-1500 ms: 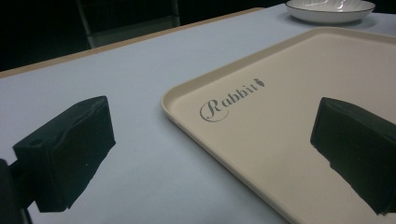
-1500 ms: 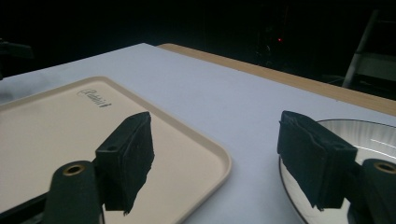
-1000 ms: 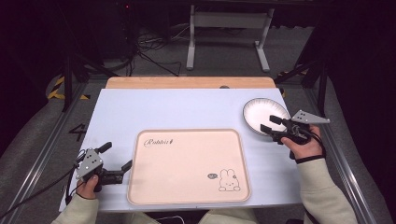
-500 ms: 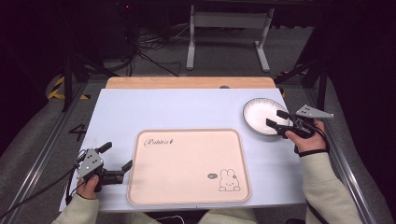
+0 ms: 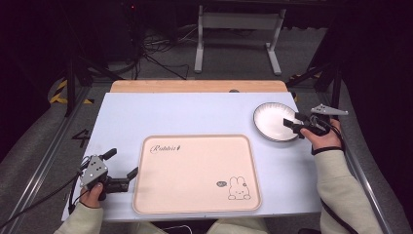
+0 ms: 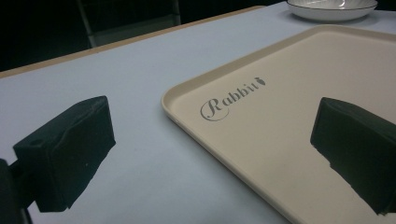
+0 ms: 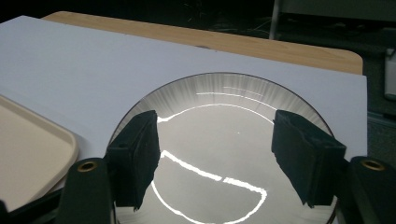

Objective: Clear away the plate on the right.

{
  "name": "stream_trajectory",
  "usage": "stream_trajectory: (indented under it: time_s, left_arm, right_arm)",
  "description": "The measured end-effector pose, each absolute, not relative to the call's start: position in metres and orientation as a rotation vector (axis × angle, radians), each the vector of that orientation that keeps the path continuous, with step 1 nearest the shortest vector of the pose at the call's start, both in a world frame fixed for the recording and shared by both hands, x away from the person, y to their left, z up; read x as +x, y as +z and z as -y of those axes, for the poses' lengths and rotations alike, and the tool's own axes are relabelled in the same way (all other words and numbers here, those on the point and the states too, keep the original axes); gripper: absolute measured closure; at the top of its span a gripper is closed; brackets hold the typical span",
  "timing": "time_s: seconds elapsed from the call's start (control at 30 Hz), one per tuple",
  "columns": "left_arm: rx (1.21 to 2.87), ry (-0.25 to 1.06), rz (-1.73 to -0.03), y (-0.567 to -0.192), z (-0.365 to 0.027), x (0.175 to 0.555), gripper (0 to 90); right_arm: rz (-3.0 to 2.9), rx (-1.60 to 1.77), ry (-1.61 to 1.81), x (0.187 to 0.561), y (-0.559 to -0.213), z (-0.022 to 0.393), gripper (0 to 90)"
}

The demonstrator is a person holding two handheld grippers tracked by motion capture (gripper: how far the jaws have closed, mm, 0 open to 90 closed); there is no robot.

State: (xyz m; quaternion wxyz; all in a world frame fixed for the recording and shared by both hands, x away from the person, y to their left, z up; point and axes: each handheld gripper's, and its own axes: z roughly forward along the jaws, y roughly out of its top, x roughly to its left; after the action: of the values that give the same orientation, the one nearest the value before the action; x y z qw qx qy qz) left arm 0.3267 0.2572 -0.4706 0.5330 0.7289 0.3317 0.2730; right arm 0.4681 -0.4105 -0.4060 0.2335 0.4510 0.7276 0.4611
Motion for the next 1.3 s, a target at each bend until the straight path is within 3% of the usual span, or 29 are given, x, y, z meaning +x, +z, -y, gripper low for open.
stream_trajectory:
  time_s: [1.1, 1.3]
  left_arm:
    - [1.739, 0.656, -0.791, -0.470, -0.257, 0.326, 0.2]
    - [1.740, 0.656, -0.790, -0.470, -0.257, 0.326, 0.3]
  right_arm:
    - [-1.836, 1.561, 1.167, 0.490, -0.438, 0.445, 31.0]
    - [-1.842, 1.600, 1.167, 0.491, -0.445, 0.446, 34.1]
